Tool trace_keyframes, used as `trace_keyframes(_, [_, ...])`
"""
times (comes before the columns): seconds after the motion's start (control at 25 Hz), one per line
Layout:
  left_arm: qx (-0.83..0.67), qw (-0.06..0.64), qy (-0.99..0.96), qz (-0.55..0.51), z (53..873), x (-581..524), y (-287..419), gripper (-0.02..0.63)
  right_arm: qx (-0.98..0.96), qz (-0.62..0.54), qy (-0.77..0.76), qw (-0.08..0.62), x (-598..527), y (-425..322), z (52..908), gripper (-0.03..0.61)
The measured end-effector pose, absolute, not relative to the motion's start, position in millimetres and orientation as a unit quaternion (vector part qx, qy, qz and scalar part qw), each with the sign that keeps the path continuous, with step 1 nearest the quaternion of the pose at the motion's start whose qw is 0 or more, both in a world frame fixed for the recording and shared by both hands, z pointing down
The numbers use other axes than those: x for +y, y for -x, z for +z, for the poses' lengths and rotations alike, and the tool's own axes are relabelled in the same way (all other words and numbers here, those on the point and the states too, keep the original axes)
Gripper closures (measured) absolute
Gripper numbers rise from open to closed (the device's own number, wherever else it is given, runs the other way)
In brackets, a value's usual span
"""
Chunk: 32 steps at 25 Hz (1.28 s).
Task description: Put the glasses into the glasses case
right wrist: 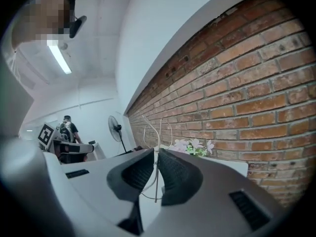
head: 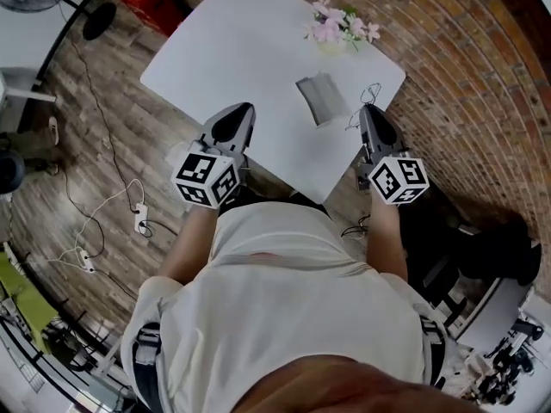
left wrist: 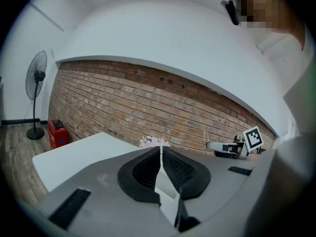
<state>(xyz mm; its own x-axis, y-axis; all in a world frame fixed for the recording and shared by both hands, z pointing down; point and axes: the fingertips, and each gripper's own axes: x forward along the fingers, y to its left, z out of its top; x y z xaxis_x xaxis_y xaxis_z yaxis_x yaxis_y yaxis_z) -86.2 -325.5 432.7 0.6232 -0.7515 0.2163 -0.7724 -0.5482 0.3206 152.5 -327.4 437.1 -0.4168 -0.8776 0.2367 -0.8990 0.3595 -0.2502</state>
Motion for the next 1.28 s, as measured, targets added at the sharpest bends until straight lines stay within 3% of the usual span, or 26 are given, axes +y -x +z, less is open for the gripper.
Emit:
trace_keyframes(0.32, [-0.321, 0.186, -0.928, 0.044, 436, -404, 100, 0.589, -0.756, 0.178, -0.627, 0.053, -342, -121, 440, 0.495])
trace_keyframes(0.72, [-0.283, 0.190, -0.939, 0.054, 444, -415, 110, 0.588, -0.723, 0.179, -0.663, 0.073, -337, -108, 448, 0.495])
trace_keyframes(1.28, [-0.338, 0.200, -0.917, 0.068, 449, -396, 112, 0.588, -0.734, 0.159, -0.590, 0.298, -386, -113, 544, 0.494])
